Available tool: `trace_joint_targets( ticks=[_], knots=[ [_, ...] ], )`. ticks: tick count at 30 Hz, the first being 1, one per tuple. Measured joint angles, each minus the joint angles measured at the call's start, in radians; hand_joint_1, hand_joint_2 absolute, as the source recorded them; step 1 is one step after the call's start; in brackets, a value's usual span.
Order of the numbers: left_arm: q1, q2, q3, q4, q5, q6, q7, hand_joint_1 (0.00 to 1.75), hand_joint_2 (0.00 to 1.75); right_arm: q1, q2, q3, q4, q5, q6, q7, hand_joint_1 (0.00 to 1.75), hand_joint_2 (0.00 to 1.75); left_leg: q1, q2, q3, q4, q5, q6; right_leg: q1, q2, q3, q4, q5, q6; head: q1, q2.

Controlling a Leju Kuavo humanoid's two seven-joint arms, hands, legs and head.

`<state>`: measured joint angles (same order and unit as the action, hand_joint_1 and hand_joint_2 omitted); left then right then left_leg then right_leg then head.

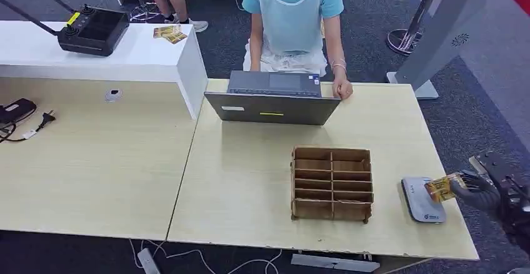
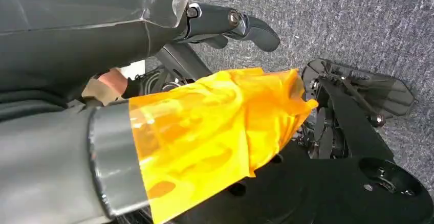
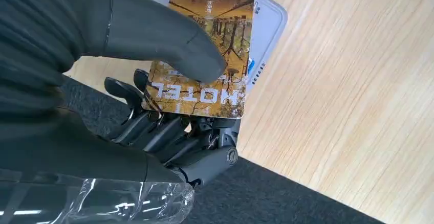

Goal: Pass the card to the sensor for recognition and then transmit it.

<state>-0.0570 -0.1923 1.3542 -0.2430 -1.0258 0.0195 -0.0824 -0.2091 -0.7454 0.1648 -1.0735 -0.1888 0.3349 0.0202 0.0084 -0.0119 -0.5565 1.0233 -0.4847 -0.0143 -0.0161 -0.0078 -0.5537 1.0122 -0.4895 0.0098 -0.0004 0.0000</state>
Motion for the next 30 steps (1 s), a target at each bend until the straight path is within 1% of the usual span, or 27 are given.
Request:
trace_joint_targets(
  ticks=[8, 22, 27, 30],
  knots=[
    [0.000, 0.000, 0.000, 0.000, -0.002, 0.000, 0.000, 0.00, 0.00, 0.010, 0.017, -0.010, 0.013, 0.042, 0.000, 0.000, 1.75, 1.75, 0.000, 0.000, 0.000, 0.000, 0.000, 0.000, 0.000, 0.000, 0.000, 0.000, 0.000, 0.000, 0.000, 0.000],
    [0.000, 0.000, 0.000, 0.000, -0.006, 0.000, 0.000, 0.00, 0.00, 0.022, 0.049, -0.010, 0.020, 0.074, -0.001, 0.000, 1.75, 1.75, 0.000, 0.000, 0.000, 0.000, 0.000, 0.000, 0.000, 0.000, 0.000, 0.000, 0.000, 0.000, 0.000, 0.000],
    [0.000, 0.000, 0.000, 0.000, -0.006, 0.000, 0.000, 0.00, 0.00, 0.022, 0.058, -0.010, 0.023, 0.111, -0.030, 0.004, 1.75, 1.75, 0.000, 0.000, 0.000, 0.000, 0.000, 0.000, 0.000, 0.000, 0.000, 0.000, 0.000, 0.000, 0.000, 0.000],
    [0.000, 0.000, 0.000, 0.000, -0.006, 0.000, 0.002, 0.00, 0.00, 0.021, 0.064, -0.008, 0.023, 0.151, -0.059, 0.014, 1.75, 1.75, 0.000, 0.000, 0.000, 0.000, 0.000, 0.000, 0.000, 0.000, 0.000, 0.000, 0.000, 0.000, 0.000, 0.000]
  ],
)
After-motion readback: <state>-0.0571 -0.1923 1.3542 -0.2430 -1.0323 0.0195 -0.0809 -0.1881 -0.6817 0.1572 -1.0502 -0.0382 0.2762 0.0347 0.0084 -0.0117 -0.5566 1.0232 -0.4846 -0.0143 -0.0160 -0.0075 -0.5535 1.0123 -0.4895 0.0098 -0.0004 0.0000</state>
